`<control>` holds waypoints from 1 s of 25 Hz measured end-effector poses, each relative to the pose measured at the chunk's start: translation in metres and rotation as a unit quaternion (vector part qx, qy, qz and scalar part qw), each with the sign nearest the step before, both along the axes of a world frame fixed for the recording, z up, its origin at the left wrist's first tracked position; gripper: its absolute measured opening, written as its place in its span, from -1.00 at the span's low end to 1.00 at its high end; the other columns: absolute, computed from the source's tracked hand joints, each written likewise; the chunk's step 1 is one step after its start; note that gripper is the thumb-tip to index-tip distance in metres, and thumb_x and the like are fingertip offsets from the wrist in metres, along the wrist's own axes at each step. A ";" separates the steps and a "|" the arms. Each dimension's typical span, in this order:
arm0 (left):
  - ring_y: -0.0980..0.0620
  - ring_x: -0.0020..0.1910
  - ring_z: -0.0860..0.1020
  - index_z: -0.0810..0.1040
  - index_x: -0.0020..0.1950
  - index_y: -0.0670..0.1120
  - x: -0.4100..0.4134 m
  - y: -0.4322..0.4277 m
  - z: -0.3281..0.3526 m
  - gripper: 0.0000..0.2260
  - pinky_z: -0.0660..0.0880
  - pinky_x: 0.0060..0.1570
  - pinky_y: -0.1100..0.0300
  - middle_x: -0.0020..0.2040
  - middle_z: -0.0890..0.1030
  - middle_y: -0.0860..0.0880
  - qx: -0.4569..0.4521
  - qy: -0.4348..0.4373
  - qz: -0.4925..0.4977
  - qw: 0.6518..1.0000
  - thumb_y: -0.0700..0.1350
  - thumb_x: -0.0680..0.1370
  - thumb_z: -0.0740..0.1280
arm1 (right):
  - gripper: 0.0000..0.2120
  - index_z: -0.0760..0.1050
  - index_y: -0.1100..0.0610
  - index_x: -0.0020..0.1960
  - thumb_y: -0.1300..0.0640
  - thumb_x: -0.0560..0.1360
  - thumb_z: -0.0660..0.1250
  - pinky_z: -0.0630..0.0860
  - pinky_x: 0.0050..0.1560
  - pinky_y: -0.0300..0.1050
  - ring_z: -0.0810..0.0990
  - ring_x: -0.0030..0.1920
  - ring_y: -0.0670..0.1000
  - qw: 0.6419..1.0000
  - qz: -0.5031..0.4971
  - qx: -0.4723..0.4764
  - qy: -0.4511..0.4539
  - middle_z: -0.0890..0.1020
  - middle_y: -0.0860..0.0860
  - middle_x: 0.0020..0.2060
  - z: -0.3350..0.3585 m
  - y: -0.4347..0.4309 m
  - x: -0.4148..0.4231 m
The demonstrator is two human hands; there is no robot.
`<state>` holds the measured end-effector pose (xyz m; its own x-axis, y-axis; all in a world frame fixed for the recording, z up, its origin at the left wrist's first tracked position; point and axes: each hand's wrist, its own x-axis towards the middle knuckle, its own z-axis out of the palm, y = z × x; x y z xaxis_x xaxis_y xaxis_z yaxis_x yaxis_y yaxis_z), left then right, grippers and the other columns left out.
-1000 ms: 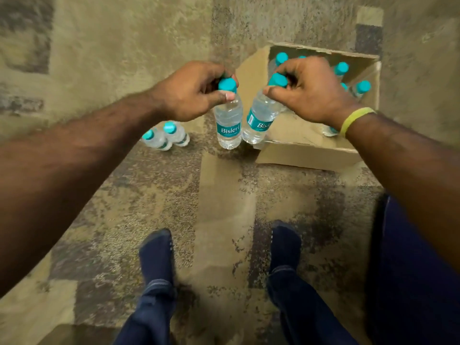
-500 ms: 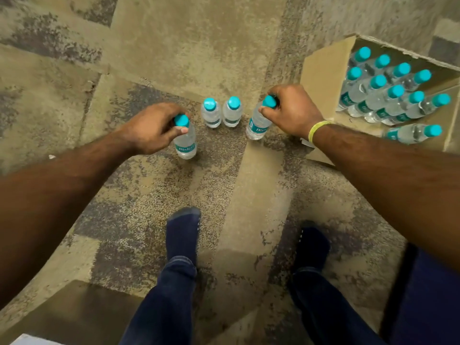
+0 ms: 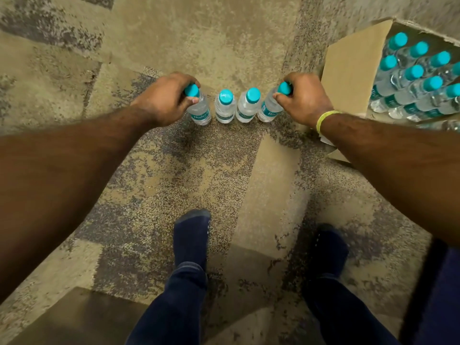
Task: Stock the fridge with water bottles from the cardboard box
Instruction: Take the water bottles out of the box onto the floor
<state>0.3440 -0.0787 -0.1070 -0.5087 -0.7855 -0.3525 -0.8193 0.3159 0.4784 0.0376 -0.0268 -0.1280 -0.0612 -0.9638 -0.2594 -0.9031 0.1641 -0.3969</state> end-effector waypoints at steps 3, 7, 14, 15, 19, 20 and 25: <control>-0.07 0.10 0.51 0.46 0.30 -0.11 -0.005 -0.003 -0.004 -0.69 0.49 0.16 -0.03 0.20 0.53 -0.14 -0.007 -0.006 -0.008 1.000 -0.04 0.60 0.30 | -0.76 0.55 0.21 0.00 0.03 0.50 0.33 0.37 -0.18 -0.07 0.51 -0.15 0.11 1.000 -0.006 -0.002 -0.001 0.63 0.19 -0.09 -0.004 -0.001 0.001; -0.03 0.00 0.49 0.49 0.29 -0.14 -0.015 -0.003 -0.003 -0.68 0.46 0.01 0.07 0.15 0.55 -0.14 -0.013 -0.001 -0.024 1.000 -0.05 0.58 0.34 | -0.72 0.54 0.18 0.07 -0.01 0.50 0.36 0.51 -0.04 0.03 0.58 -0.05 0.15 1.000 0.003 -0.008 -0.006 0.64 0.15 -0.03 -0.002 -0.001 0.004; 0.02 0.01 0.50 0.38 0.37 -0.06 -0.015 0.003 0.000 -0.56 0.49 0.04 0.08 0.23 0.54 -0.15 0.016 -0.041 -0.015 0.999 -0.05 0.53 0.41 | -0.60 0.44 0.12 0.17 -0.07 0.46 0.42 0.50 0.15 0.07 0.56 0.00 0.11 0.999 -0.027 0.022 -0.016 0.59 0.11 0.03 -0.001 0.013 0.002; 0.00 0.04 0.51 0.35 0.39 -0.06 -0.015 0.003 0.001 -0.51 0.50 0.09 0.05 0.24 0.54 -0.16 0.018 -0.053 -0.013 0.998 -0.06 0.52 0.42 | -0.56 0.43 0.13 0.20 -0.08 0.46 0.43 0.45 0.21 0.06 0.55 0.02 0.10 0.999 -0.029 0.029 -0.019 0.58 0.10 0.03 0.001 0.014 0.000; -0.07 0.09 0.53 0.21 0.46 -0.03 -0.009 0.014 0.010 -0.29 0.49 0.15 -0.02 0.24 0.53 -0.17 0.049 -0.084 0.033 0.995 0.00 0.43 0.51 | -0.47 0.37 0.11 0.27 -0.02 0.41 0.48 0.54 0.06 0.04 0.57 -0.06 0.07 0.995 -0.044 0.065 -0.063 0.59 0.07 0.00 0.014 0.025 -0.009; -0.09 0.12 0.53 0.19 0.47 -0.02 -0.008 0.018 0.015 -0.25 0.50 0.16 -0.07 0.26 0.50 -0.17 0.048 -0.087 0.050 0.994 0.06 0.41 0.52 | -0.48 0.36 0.11 0.28 0.01 0.42 0.48 0.56 -0.02 0.02 0.57 -0.10 0.06 0.994 -0.050 0.064 -0.071 0.59 0.07 -0.02 0.021 0.030 -0.014; -0.12 0.22 0.44 0.26 0.45 -0.06 -0.054 0.032 0.047 -0.31 0.45 0.21 -0.08 0.26 0.46 -0.16 -0.074 -0.092 -0.021 0.993 0.16 0.45 0.44 | -0.61 0.39 0.11 0.27 0.10 0.48 0.39 0.50 -0.13 -0.07 0.52 -0.17 -0.01 0.992 -0.075 0.029 -0.100 0.53 -0.04 -0.15 0.060 0.071 -0.064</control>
